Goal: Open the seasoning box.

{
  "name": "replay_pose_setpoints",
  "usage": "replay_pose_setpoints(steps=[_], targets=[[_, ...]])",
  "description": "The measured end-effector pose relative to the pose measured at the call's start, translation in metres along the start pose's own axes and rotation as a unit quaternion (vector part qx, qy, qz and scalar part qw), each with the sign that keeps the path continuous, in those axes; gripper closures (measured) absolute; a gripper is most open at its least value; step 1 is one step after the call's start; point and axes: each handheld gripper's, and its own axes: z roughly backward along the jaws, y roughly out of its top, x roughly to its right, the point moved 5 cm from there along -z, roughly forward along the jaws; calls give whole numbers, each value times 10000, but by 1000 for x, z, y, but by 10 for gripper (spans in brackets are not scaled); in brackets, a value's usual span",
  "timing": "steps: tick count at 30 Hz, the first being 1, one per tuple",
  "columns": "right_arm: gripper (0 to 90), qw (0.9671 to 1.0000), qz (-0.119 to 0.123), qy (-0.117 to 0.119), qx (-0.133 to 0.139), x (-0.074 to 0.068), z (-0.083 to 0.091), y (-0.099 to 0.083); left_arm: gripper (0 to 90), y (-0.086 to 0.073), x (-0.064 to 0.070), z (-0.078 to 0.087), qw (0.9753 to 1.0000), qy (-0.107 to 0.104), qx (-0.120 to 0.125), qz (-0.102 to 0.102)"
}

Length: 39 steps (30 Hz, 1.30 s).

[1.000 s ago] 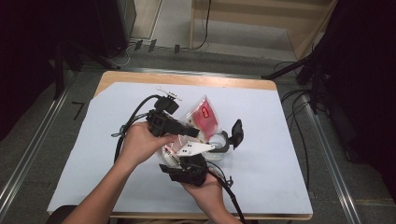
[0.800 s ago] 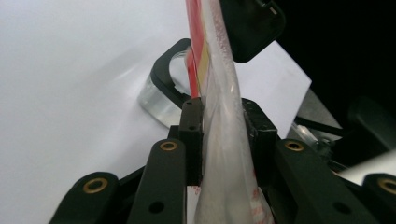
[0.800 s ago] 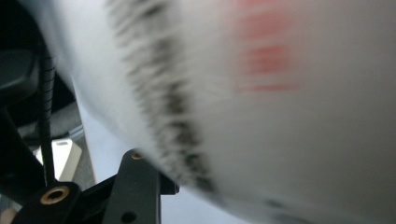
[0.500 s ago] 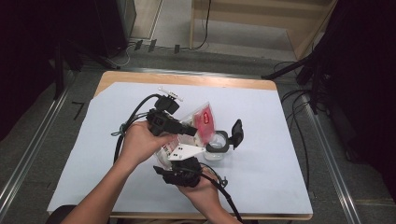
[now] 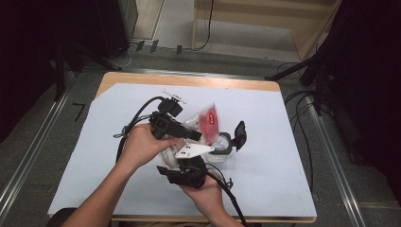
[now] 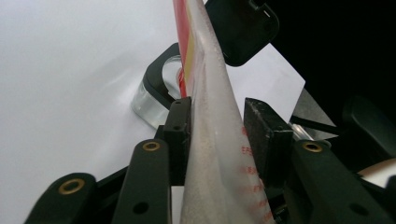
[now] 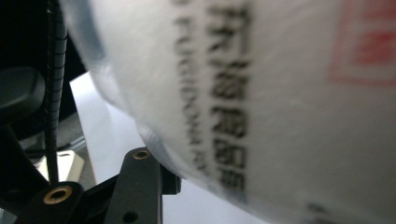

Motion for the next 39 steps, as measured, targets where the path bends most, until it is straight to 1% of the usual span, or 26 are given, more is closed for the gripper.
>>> replay_pose_setpoints(steps=[2, 5, 6, 7, 8, 10, 12, 14, 15, 16, 17, 18, 19, 20, 24, 27, 28, 29, 30, 31, 32, 33, 34, 36, 39], targets=[[609, 9999, 127, -83, -8, -3, 0, 0, 676, 0, 0, 0, 10000, -14, -10, 0], [607, 9998, 191, -108, 4, -3, 0, 0, 697, 1, 0, 0, 10000, 27, 1, -1], [606, 9997, 214, -115, 0, -3, 0, 0, 699, 2, 0, 0, 10000, 45, -2, 26], [596, 9996, 268, -131, -4, -4, 0, 0, 700, 2, 0, 1, 10000, 28, -24, -6], [577, 9994, 324, -136, -6, -4, 0, 0, 702, 3, 1, 1, 10000, 71, -28, -28], [558, 9989, 430, -168, -9, -6, -1, 1, 702, 5, 2, 1, 10000, 92, -8, 26], [580, 9987, 475, -209, -3, -6, 0, 1, 701, 6, 2, 1, 10000, 90, -9, -1], [632, 9989, 423, -219, 18, -4, 2, 2, 697, 9, 3, -1, 9999, 109, -32, -35], [634, 9991, 369, -221, 37, -2, 2, 3, 695, 10, 3, -2, 9999, 132, -39, -21], [634, 9992, 324, -220, 44, -1, 3, 4, 691, 12, 4, -3, 9999, 112, -49, -23], [635, 9994, 275, -213, 44, 0, 3, 4, 688, 13, 4, -3, 9999, 116, -75, -53], [635, 9995, 232, -216, 44, 0, 4, 5, 683, 14, 5, -4, 9999, 136, -81, -17], [635, 9996, 184, -199, 42, 1, 5, 6, 683, 16, 5, -4, 9998, 141, -140, -49], [635, 9998, 112, -172, 42, 1, 6, 7, 683, 18, 5, -5, 9998, 144, -141, -48], [635, 9998, -102, -107, 106, 3, 7, 13, 684, 26, 6, -4, 9993, 214, -291, -25], [636, 9997, -120, -99, 163, 3, 7, 16, 681, 27, 6, -2, 9994, 216, -274, -38], [636, 9997, -108, -82, 179, 3, 7, 17, 677, 26, 6, -1, 9997, 188, -175, -22], [636, 9998, -89, -90, 178, 3, 7, 17, 677, 25, 5, -1, 9998, 172, -139, 10], [636, 9998, -83, -86, 150, 3, 6, 16, 678, 24, 4, -1, 9997, 220, -121, -35], [636, 9999, -77, -58, 119, 3, 6, 15, 679, 24, 4, -1, 9997, 225, -85, -90], [636, 9999, -77, -58, 119, 3, 6, 15, 679, 24, 4, -1, 9997, 225, -85, -90], [637, 9999, -23, -86, 75, 4, 7, 14, 679, 22, 5, -1, 9995, 257, 57, -170], [637, 9999, 5, -99, 61, 4, 8, 13, 679, 22, 6, -2, 9995, 252, 97, -154], [637, 9999, 6, -101, 35, 5, 8, 12, 671, 21, 5, -3, 9992, 288, 99, -273], [639, 9999, -59, -94, 7, 6, 9, 11, 643, 21, 5, -4, 9993, 223, 173, -240]])
